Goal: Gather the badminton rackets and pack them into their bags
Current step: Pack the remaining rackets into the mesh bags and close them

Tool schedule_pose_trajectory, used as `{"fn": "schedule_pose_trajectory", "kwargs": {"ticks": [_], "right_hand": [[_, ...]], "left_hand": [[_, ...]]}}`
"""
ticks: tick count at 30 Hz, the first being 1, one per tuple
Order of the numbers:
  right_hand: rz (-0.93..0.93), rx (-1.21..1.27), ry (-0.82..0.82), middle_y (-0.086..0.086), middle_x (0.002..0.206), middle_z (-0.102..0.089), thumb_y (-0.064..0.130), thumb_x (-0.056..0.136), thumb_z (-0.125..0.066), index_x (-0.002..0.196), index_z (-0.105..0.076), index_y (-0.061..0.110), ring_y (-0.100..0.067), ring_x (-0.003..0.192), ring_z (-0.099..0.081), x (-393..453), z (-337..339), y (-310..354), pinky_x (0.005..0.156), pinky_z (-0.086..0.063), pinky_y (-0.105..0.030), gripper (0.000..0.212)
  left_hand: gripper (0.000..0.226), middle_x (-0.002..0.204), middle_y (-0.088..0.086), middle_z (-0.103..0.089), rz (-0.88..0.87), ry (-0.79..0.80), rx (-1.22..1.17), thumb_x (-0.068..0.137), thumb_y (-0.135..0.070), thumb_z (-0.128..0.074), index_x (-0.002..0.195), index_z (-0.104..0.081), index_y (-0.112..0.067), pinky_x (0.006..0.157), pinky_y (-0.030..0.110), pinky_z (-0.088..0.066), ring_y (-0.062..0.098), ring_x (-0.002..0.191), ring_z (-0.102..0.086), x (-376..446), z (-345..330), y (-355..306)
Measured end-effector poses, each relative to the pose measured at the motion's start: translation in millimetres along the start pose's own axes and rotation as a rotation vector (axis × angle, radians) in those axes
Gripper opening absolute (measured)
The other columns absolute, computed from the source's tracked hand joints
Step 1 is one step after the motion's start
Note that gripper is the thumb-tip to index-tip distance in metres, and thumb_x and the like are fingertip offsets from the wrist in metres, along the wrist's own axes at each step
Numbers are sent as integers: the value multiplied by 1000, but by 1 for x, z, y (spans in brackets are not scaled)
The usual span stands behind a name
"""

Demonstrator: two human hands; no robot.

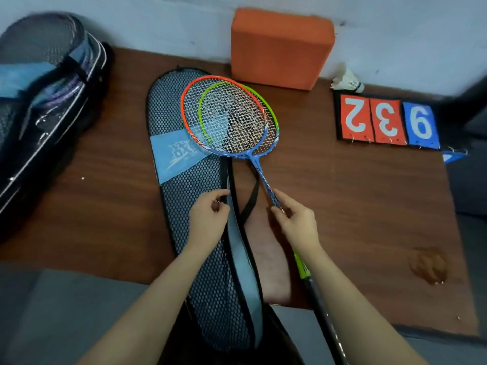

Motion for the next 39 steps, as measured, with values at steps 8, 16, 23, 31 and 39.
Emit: {"fn": "schedule_pose_trajectory", "kwargs": {"ticks": [8, 16, 23, 31, 39], "right_hand": [[13, 100, -59, -2, 89, -70, 6, 83, -64, 120, -59, 37, -7, 68, -55, -7, -6, 19, 72, -49, -36, 49], [14, 280, -148, -13, 86, -69, -2, 81, -66, 114, -66, 16, -3, 65, -49, -40, 18, 37, 63, -41, -21, 37], [13, 90, -319, 9, 65, -56, 4, 81, -67, 107, -66, 42, -7, 58, -44, -69, 46, 10, 58, -37, -30, 46], [-93, -159, -338, 12, 68, -54, 10, 80, -63, 114, -64, 38, -9, 63, -50, -101, 64, -28, 63, -48, -39, 45], [-165, -246, -209, 7, 111, -68, 15, 84, -61, 121, -60, 35, -18, 102, -63, -91, 63, -41, 80, -49, -30, 42]], "left_hand": [[40, 103, 7, -54, -49, 91, 170, 85, -5, -56, 125, -57, -14, 68, 10, -29, 10, 79, -48, 22, 16, 4], [38, 88, 5, -48, -105, 145, 131, 85, -3, -57, 122, -60, -11, 73, 22, -37, 17, 77, -48, 40, 23, -4], [37, 93, 7, -44, -107, 119, 51, 88, -5, -57, 125, -56, -5, 60, 8, -31, 6, 66, -42, 38, 13, -14], [42, 97, 6, -42, -49, 6, -28, 90, -10, -55, 131, -50, -7, 75, 19, -35, 10, 71, -44, 40, -2, -28], [39, 98, 5, -43, -95, 60, 76, 90, -9, -54, 129, -53, -7, 75, 17, -32, 5, 69, -42, 21, -22, -27]]}}
Point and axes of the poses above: each hand's wrist, its own x-axis towards the middle knuckle, its own z-axis out of the back of the hand, y = z × x, the point moved 6 cm from there along x, towards the middle knuckle
